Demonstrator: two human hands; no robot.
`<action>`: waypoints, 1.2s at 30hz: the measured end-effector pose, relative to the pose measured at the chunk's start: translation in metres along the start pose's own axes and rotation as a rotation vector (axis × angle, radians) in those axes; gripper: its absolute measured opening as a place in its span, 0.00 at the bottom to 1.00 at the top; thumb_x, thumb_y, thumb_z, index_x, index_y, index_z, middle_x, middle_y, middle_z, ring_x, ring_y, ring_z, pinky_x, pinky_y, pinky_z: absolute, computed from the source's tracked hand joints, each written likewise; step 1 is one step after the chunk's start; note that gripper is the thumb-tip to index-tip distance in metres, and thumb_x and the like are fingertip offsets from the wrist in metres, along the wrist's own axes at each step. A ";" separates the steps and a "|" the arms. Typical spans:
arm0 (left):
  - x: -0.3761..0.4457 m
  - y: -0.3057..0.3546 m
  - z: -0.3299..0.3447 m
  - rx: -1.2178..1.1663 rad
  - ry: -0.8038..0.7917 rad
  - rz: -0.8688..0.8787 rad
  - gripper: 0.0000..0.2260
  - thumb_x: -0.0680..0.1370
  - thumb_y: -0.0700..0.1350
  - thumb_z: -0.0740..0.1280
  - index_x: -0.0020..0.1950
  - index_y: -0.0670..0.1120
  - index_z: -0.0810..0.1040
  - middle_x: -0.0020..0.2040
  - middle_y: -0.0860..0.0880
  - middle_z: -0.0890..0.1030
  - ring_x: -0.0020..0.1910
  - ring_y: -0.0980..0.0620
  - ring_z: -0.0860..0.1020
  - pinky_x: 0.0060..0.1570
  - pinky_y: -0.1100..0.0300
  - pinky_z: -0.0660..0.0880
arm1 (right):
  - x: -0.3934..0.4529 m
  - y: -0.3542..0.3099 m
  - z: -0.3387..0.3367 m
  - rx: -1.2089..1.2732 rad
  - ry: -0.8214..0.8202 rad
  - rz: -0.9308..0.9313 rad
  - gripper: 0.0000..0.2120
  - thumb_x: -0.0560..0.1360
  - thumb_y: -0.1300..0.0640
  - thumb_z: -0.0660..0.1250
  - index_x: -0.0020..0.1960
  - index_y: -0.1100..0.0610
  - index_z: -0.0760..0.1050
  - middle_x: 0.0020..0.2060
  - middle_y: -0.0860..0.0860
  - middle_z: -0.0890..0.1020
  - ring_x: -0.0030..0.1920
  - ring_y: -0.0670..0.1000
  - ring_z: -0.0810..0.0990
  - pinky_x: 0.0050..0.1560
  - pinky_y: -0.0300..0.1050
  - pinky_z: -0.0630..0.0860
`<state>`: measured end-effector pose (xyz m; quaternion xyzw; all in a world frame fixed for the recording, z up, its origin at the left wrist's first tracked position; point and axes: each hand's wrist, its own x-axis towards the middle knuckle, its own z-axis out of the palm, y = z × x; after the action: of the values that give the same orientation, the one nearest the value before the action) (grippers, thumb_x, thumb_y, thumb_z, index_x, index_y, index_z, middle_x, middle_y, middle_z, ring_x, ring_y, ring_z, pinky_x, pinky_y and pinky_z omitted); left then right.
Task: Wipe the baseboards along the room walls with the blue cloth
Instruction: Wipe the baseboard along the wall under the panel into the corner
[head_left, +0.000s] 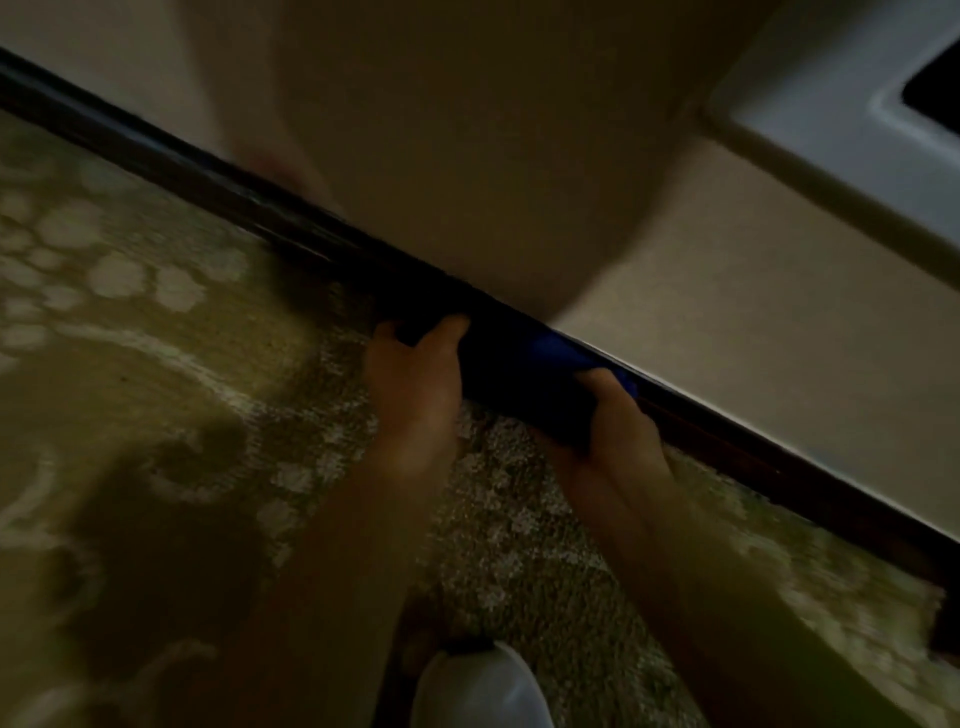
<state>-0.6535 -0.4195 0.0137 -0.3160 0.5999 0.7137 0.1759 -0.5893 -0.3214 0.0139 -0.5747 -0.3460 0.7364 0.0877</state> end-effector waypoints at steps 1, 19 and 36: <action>0.002 -0.001 0.001 -0.020 0.017 0.013 0.16 0.76 0.43 0.72 0.62 0.47 0.72 0.49 0.54 0.77 0.49 0.52 0.79 0.47 0.59 0.76 | 0.001 -0.001 0.001 -0.008 -0.008 0.009 0.19 0.77 0.62 0.67 0.67 0.62 0.72 0.56 0.61 0.81 0.48 0.57 0.83 0.31 0.46 0.80; 0.031 0.028 -0.015 -0.174 0.187 0.084 0.28 0.76 0.42 0.72 0.74 0.42 0.66 0.57 0.52 0.74 0.55 0.52 0.75 0.57 0.56 0.76 | 0.003 0.026 0.061 0.058 -0.187 0.039 0.31 0.66 0.59 0.69 0.69 0.60 0.70 0.59 0.63 0.81 0.55 0.63 0.83 0.46 0.57 0.83; -0.011 -0.036 -0.040 -0.209 -0.173 0.022 0.22 0.77 0.42 0.70 0.71 0.45 0.72 0.61 0.47 0.81 0.59 0.48 0.82 0.59 0.46 0.80 | -0.010 0.009 -0.018 0.201 -0.356 0.164 0.12 0.73 0.61 0.63 0.54 0.61 0.79 0.46 0.57 0.85 0.48 0.55 0.83 0.47 0.45 0.81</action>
<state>-0.6129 -0.4494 -0.0087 -0.2631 0.5084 0.7987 0.1852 -0.5671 -0.3256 0.0140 -0.4502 -0.2328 0.8617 0.0218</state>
